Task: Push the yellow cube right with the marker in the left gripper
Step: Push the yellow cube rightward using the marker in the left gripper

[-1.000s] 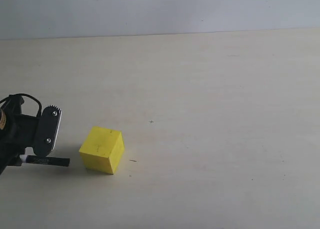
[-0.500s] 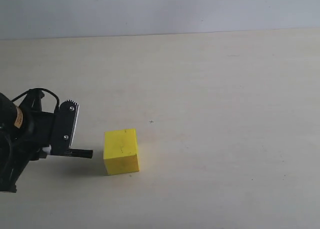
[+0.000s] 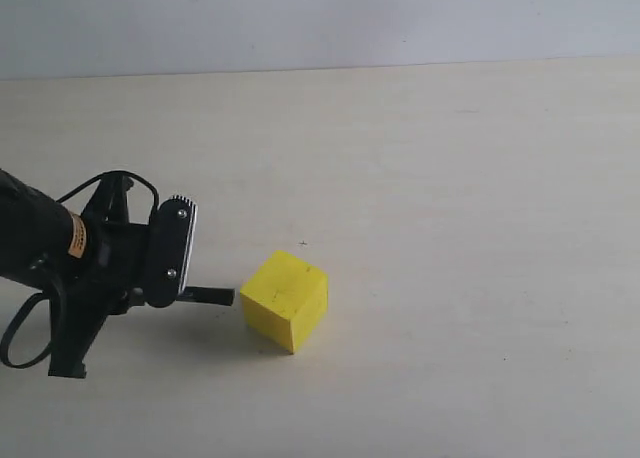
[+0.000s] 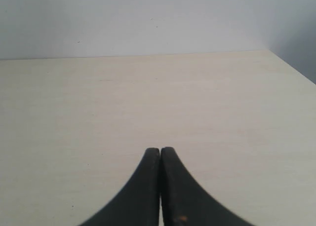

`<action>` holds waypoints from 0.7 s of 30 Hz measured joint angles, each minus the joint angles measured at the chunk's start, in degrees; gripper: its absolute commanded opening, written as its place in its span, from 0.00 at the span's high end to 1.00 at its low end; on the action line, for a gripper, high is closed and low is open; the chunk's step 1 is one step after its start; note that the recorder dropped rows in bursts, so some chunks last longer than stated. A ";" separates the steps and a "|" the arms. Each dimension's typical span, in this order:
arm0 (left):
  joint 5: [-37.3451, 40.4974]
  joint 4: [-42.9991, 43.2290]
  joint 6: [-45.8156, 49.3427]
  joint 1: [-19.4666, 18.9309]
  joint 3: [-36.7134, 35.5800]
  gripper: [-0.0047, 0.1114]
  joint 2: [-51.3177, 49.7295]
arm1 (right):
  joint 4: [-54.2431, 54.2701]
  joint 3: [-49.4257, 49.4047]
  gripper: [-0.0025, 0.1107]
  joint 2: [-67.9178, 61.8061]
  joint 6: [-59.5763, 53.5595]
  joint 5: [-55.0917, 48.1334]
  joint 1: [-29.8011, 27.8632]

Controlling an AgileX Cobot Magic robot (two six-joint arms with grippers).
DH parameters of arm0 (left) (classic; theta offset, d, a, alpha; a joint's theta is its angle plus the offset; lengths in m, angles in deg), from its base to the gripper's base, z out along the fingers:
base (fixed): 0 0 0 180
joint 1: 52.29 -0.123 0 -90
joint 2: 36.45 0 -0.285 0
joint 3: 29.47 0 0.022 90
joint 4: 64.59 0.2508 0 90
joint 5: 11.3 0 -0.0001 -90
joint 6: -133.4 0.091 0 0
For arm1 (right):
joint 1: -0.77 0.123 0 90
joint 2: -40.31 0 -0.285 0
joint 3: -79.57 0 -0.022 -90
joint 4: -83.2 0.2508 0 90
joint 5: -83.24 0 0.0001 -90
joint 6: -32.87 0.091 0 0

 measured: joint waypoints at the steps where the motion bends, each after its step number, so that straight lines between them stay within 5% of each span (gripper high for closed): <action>1: 1.19 0.32 0.00 -0.50 0.00 0.96 -0.09 | 0.00 0.00 0.97 0.00 0.00 0.00 0.00; 8: 2.72 0.35 0.00 -1.95 0.00 0.96 -0.13 | 0.00 0.00 0.97 0.00 0.00 0.00 0.00; 16: 0.46 -1.21 0.00 6.84 0.00 0.96 -0.35 | 0.00 0.00 0.97 0.00 0.00 0.00 0.00; 21: 3.17 -1.32 -0.11 6.87 0.00 0.96 -0.35 | 0.00 0.00 0.97 0.00 0.00 0.00 0.00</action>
